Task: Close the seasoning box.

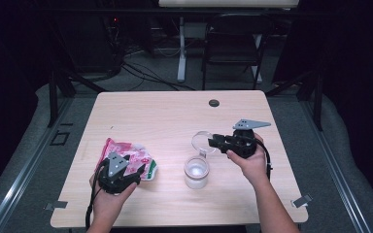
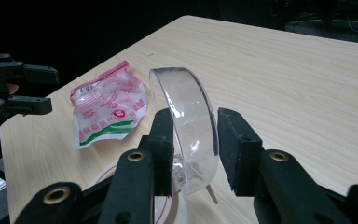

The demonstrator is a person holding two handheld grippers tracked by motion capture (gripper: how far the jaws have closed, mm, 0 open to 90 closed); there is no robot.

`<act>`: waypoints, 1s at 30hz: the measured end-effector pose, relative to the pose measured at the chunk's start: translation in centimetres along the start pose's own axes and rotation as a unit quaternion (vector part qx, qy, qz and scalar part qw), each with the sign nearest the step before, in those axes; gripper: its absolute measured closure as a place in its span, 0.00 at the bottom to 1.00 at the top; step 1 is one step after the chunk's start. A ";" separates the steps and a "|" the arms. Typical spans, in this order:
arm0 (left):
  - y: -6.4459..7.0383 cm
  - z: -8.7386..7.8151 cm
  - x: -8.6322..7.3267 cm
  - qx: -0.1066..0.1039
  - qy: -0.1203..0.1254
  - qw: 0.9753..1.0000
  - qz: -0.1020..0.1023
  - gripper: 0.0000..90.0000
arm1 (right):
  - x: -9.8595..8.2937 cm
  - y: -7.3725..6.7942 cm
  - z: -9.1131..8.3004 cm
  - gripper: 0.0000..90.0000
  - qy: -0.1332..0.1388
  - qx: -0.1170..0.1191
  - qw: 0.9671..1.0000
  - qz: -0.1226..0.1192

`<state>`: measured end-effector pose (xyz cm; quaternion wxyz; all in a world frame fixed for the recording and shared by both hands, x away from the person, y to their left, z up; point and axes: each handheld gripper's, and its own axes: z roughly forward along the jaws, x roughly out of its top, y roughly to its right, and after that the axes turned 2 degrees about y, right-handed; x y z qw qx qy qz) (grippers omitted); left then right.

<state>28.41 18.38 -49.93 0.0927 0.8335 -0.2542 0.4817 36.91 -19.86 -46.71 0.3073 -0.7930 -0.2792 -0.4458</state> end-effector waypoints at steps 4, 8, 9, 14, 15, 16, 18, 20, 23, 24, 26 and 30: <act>0.0 0.1 0.0 -0.001 0.000 1.000 0.000 0.42 | 0.0 0.0 0.0 0.76 0.000 0.000 1.000 -0.001; 0.1 0.1 0.1 -0.003 -0.001 1.000 0.000 0.42 | 0.0 -0.1 0.0 0.76 0.002 -0.001 1.000 0.001; 0.1 0.2 0.1 -0.003 -0.001 1.000 0.000 0.42 | 0.0 -0.1 0.0 0.76 0.002 -0.001 1.000 0.000; 0.2 0.3 0.3 -0.003 -0.002 1.000 0.002 0.43 | 0.1 -0.1 0.0 0.76 -0.001 -0.001 1.000 -0.005; 0.2 0.3 0.3 -0.005 0.000 1.000 0.001 0.43 | 0.1 -0.2 0.0 0.76 -0.001 -0.001 1.000 -0.005; 0.2 0.3 0.5 -0.006 0.001 1.000 0.002 0.43 | 0.1 -0.2 0.0 0.75 -0.002 -0.002 1.000 -0.007; 0.4 0.5 0.8 -0.007 0.001 1.000 0.007 0.43 | 0.1 -0.3 0.0 0.75 -0.001 -0.002 1.000 -0.006; 0.6 0.7 1.1 -0.010 0.001 1.000 0.011 0.44 | 0.1 -0.4 0.0 0.75 -0.001 -0.002 1.000 -0.008; 1.0 1.0 1.8 -0.016 0.002 1.000 0.020 0.47 | 0.1 -0.5 0.0 0.74 0.000 0.000 1.000 -0.010; 1.2 1.1 2.1 -0.018 0.005 1.000 0.022 0.48 | 0.1 -0.6 0.0 0.74 0.001 0.001 1.000 -0.011; 1.5 1.3 2.8 -0.022 0.008 0.999 0.027 0.52 | 0.2 -0.8 0.1 0.73 0.001 0.001 1.000 -0.016; 2.3 2.0 4.1 -0.030 0.010 0.999 0.039 0.60 | 0.2 -1.2 0.1 0.72 -0.001 0.003 1.000 -0.024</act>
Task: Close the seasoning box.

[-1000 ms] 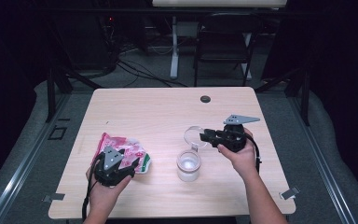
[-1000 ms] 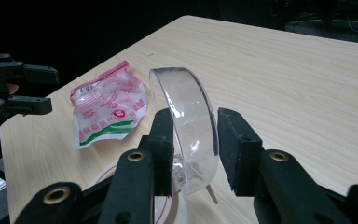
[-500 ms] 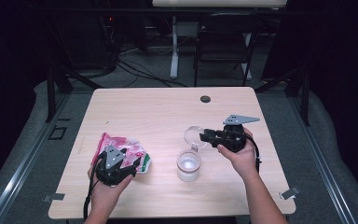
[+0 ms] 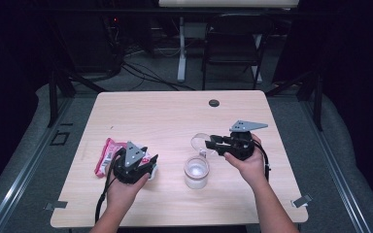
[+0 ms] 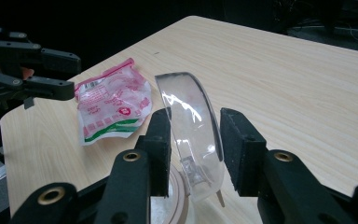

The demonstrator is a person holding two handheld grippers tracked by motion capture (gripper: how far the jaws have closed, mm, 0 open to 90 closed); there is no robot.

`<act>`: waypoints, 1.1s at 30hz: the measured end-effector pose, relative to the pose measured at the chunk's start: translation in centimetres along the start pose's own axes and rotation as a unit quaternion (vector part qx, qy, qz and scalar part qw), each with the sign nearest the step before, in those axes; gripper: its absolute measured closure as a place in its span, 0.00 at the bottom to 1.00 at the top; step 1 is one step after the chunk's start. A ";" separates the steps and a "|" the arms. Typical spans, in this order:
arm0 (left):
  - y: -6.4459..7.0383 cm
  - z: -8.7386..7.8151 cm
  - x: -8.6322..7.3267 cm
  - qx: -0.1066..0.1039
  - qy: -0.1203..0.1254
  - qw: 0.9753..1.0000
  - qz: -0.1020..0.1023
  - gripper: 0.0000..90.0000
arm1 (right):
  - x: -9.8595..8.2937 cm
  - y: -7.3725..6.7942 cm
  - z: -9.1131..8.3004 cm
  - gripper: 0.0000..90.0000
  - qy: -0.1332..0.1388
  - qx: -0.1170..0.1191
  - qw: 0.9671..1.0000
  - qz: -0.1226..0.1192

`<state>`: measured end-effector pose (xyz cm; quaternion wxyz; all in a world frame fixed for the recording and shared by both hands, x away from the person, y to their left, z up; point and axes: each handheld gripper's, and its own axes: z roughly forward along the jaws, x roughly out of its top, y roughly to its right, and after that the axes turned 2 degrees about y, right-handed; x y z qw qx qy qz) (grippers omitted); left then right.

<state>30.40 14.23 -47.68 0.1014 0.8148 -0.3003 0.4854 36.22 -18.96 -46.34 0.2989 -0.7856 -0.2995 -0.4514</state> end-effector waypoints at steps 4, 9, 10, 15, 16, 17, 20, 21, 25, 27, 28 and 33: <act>0.6 0.7 1.2 -0.020 0.000 1.000 0.009 0.70 | -0.1 -0.4 0.1 0.71 0.004 0.001 1.000 -0.002; 1.2 1.4 2.1 -0.039 0.000 0.999 0.020 0.80 | -0.1 -0.9 0.2 0.68 0.003 0.008 1.000 -0.013; 1.3 1.5 2.2 -0.040 -0.002 0.999 0.022 0.82 | -0.1 -1.0 0.2 0.68 0.003 0.007 1.000 -0.015; 1.6 1.9 2.7 -0.053 -0.005 0.998 0.023 0.90 | -0.2 -1.5 0.4 0.66 0.000 0.011 1.000 -0.024; 1.7 2.0 2.7 -0.056 -0.006 0.998 0.024 0.92 | -0.3 -1.6 0.4 0.65 -0.002 0.012 1.000 -0.027; 1.7 2.1 2.8 -0.059 -0.007 0.998 0.025 0.93 | -0.3 -1.7 0.4 0.65 -0.003 0.012 0.999 -0.031; 1.9 2.3 2.8 -0.068 -0.010 0.997 0.019 0.98 | -0.3 -2.1 0.6 0.64 -0.005 0.007 0.999 -0.040; 1.9 2.3 2.8 -0.070 -0.008 0.997 0.019 0.98 | -0.3 -2.3 0.6 0.63 -0.007 0.007 0.999 -0.044; 2.2 2.4 2.8 -0.076 -0.010 0.997 0.024 0.99 | -0.4 -2.8 0.8 0.61 -0.008 0.007 0.998 -0.055; 2.3 2.4 2.8 -0.077 -0.010 0.997 0.025 0.99 | -0.5 -2.9 0.9 0.60 -0.009 0.009 0.998 -0.061; 2.3 2.4 2.8 -0.078 -0.009 0.997 0.024 0.99 | -0.6 -3.0 1.0 0.59 -0.009 0.010 0.998 -0.061; 2.2 2.3 2.7 -0.079 -0.010 0.996 0.028 0.99 | -0.9 -3.4 1.3 0.55 -0.011 0.010 0.997 -0.070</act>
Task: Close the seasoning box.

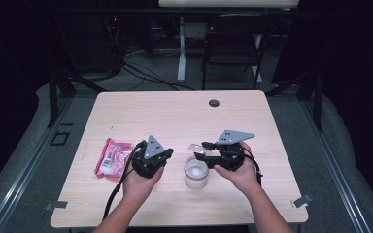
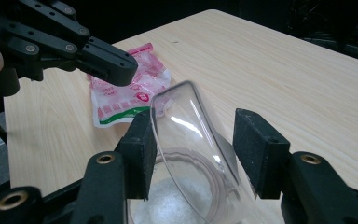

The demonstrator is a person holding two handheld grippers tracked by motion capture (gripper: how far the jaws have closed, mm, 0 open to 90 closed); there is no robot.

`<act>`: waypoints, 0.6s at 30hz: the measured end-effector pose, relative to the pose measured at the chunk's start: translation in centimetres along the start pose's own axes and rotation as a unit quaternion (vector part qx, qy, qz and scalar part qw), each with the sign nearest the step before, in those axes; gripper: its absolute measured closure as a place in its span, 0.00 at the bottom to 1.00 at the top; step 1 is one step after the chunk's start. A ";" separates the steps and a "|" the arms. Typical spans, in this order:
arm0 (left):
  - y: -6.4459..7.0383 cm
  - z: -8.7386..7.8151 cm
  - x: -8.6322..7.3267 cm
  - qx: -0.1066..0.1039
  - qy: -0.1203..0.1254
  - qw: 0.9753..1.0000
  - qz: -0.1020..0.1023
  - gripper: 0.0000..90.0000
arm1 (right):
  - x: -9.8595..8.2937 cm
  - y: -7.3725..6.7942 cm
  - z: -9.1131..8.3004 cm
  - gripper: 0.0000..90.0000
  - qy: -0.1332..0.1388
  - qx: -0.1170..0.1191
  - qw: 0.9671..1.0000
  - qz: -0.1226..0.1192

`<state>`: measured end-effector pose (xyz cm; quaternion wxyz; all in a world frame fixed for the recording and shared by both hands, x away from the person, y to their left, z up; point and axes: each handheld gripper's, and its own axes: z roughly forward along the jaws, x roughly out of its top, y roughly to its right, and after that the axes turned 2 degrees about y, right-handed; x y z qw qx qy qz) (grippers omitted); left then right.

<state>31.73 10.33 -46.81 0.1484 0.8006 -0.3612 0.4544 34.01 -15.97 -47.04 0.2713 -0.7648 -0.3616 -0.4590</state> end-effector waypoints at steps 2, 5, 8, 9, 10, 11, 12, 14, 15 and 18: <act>0.0 0.0 -0.1 -0.001 0.001 1.000 0.001 0.99 | -0.1 -0.3 0.1 0.55 0.003 -0.003 1.000 -0.001; 0.1 0.0 -0.3 -0.008 0.005 1.000 -0.002 0.99 | -0.1 -0.5 0.2 0.53 0.000 -0.005 1.000 -0.009; 0.3 0.1 -0.6 -0.019 0.005 1.000 -0.008 1.00 | -0.2 -0.8 0.3 0.52 0.001 -0.007 1.000 -0.015; 0.4 0.2 -0.6 -0.026 0.004 1.000 -0.008 1.00 | -0.2 -0.9 0.3 0.52 -0.001 -0.008 1.000 -0.020; 0.5 0.3 -0.7 -0.029 0.002 1.000 -0.008 1.00 | -0.3 -1.0 0.3 0.52 -0.001 -0.009 1.000 -0.020; 0.6 0.4 -0.7 -0.031 0.002 0.999 -0.007 1.00 | -0.3 -1.1 0.3 0.52 -0.001 -0.011 1.000 -0.021; 0.7 0.4 -0.7 -0.035 0.002 0.999 -0.006 1.00 | -0.3 -1.1 0.3 0.52 -0.002 -0.011 1.000 -0.023; 1.0 0.6 -0.7 -0.043 0.001 0.999 -0.004 1.00 | -0.3 -1.3 0.3 0.51 -0.003 -0.014 0.999 -0.029; 1.1 0.6 -0.7 -0.046 0.001 0.999 -0.003 1.00 | -0.4 -1.4 0.3 0.51 -0.004 -0.014 0.999 -0.030; 1.6 0.8 -0.6 -0.057 0.001 0.998 -0.001 1.00 | -0.4 -1.6 0.3 0.49 -0.006 -0.013 0.999 -0.036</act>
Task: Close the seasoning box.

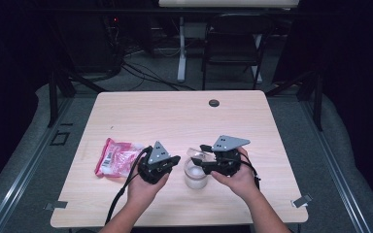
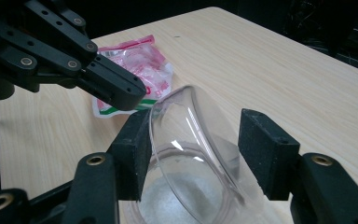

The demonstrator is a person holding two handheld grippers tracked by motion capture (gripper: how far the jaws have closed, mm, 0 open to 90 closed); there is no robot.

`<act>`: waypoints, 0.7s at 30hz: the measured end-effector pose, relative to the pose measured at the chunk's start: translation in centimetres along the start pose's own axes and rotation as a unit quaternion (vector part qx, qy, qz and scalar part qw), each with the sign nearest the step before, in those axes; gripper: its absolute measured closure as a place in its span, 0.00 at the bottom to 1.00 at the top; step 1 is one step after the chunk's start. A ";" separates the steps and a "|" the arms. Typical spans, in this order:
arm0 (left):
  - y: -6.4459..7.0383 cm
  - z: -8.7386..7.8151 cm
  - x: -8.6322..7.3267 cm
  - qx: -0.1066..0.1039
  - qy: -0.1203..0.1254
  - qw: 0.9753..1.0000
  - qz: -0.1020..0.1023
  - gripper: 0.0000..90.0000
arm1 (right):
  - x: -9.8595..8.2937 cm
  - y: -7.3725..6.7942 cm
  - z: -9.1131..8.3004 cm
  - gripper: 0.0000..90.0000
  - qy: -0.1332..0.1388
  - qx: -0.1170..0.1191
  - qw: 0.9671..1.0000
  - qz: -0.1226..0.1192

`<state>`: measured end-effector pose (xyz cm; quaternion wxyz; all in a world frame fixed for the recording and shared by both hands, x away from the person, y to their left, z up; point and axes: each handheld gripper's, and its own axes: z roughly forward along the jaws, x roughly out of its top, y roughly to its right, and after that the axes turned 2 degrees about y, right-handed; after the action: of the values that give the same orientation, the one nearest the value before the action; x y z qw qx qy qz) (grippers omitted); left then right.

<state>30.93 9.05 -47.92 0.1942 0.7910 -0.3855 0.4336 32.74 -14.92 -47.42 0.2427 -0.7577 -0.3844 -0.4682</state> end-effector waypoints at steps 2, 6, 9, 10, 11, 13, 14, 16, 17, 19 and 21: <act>0.3 0.2 0.1 -0.004 0.001 1.000 0.001 1.00 | 0.0 -0.2 0.0 0.49 -0.003 0.006 1.000 -0.003; 0.6 0.7 0.1 -0.018 -0.005 1.000 0.006 1.00 | -0.1 -0.7 -0.1 0.49 -0.007 0.012 1.000 -0.012; 0.9 1.0 0.1 -0.024 -0.007 1.000 0.007 1.00 | -0.2 -0.7 -0.3 0.49 -0.010 0.007 1.000 -0.014; 1.0 1.1 0.1 -0.026 -0.007 1.000 0.006 1.00 | -0.2 -0.8 -0.4 0.49 -0.010 0.007 1.000 -0.015; 1.1 1.2 0.1 -0.028 -0.006 1.000 0.006 1.00 | -0.2 -0.8 -0.4 0.49 -0.008 0.006 1.000 -0.014; 1.3 1.4 0.1 -0.030 -0.005 1.000 0.005 1.00 | -0.3 -0.8 -0.5 0.49 -0.007 0.006 1.000 -0.012; 1.3 1.4 0.0 -0.032 -0.006 0.999 0.005 1.00 | -0.3 -0.8 -0.5 0.49 -0.009 0.006 1.000 -0.014; 1.4 1.4 -0.1 -0.033 -0.006 0.999 0.004 1.00 | -0.3 -0.9 -0.6 0.50 -0.010 0.011 1.000 -0.013; 1.4 1.4 -0.2 -0.033 -0.007 0.999 0.004 1.00 | -0.3 -0.9 -0.6 0.50 -0.009 0.017 1.000 -0.011; 1.5 1.4 -0.4 -0.034 -0.009 0.999 0.003 1.00 | -0.3 -0.9 -0.7 0.50 -0.004 0.020 1.000 -0.006; 1.5 1.4 -0.7 -0.035 -0.011 0.999 0.000 1.00 | -0.2 -0.9 -0.8 0.51 -0.002 0.024 1.000 -0.003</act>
<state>30.35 7.52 -49.34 0.2176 0.7886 -0.4026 0.4107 31.54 -15.09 -47.23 0.2589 -0.7512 -0.3987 -0.4580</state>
